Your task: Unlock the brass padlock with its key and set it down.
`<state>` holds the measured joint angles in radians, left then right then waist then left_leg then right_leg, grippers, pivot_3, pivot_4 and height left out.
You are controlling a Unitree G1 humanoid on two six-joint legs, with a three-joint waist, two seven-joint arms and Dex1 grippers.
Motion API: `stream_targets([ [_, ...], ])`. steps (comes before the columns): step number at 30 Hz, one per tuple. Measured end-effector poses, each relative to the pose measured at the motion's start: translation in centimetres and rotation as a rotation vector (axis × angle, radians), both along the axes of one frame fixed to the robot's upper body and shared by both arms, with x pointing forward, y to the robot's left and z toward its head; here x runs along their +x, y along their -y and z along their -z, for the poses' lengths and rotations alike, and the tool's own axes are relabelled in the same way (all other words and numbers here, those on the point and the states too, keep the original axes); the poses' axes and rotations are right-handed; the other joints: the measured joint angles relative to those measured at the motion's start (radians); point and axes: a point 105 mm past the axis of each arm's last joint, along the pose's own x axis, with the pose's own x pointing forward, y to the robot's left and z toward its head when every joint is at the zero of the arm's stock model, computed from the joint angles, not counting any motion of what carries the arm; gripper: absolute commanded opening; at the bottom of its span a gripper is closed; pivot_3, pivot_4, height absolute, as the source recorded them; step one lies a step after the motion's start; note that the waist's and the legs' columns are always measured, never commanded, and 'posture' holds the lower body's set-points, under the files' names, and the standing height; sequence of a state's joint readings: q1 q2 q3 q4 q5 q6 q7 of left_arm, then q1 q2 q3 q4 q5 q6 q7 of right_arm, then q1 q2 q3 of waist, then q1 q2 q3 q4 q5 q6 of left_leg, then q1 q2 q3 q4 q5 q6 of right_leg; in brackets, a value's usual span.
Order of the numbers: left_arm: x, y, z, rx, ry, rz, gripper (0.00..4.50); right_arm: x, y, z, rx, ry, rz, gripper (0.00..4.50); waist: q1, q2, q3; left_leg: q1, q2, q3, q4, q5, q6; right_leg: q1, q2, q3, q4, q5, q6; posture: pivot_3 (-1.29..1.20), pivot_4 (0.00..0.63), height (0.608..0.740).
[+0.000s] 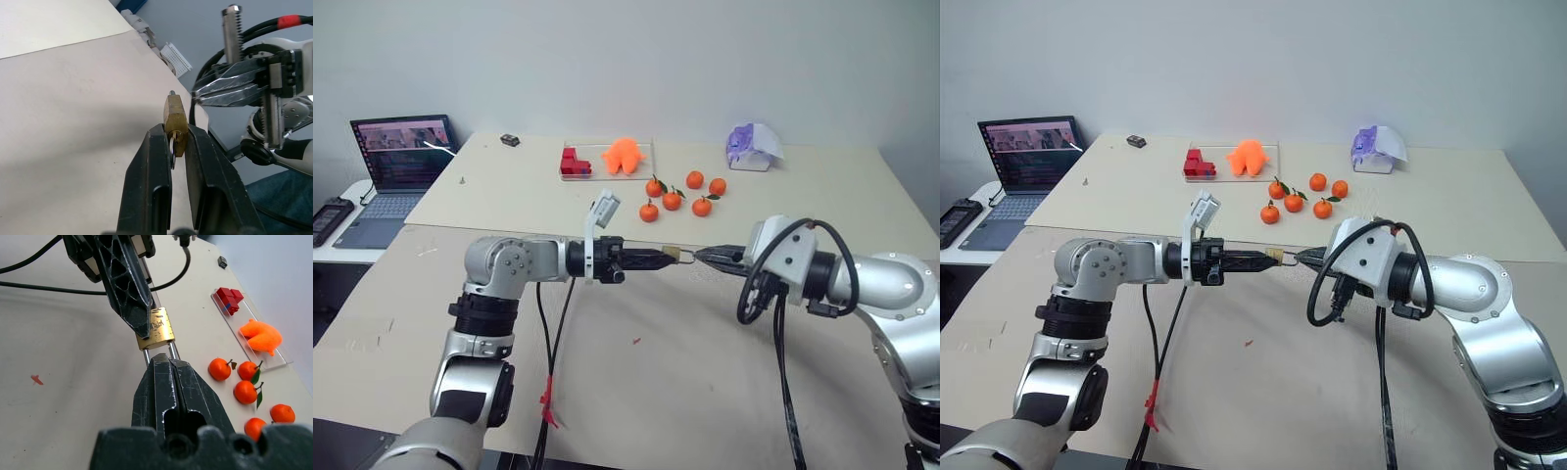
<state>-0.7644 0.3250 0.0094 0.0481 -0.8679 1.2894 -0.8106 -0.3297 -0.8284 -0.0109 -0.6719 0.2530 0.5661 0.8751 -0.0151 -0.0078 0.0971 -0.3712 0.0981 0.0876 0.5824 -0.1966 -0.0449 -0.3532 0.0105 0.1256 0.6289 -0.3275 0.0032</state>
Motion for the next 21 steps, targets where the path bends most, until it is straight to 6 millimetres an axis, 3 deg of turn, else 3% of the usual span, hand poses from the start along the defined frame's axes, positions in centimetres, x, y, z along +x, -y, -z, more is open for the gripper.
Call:
stream_targets([
  [21, -0.54, 0.34, -0.6, 0.01, 0.016, -0.011, 0.0, 0.85, -0.3, 0.32, 0.014, 0.023, -0.023, 0.04, 0.0, 0.0, 0.0, 0.0, 0.0, 0.0, 0.001, 0.002, -0.003, 0.0, 0.0, 0.0, 0.0, 0.0, 0.0, 0.0, 0.15, 0.723],
])
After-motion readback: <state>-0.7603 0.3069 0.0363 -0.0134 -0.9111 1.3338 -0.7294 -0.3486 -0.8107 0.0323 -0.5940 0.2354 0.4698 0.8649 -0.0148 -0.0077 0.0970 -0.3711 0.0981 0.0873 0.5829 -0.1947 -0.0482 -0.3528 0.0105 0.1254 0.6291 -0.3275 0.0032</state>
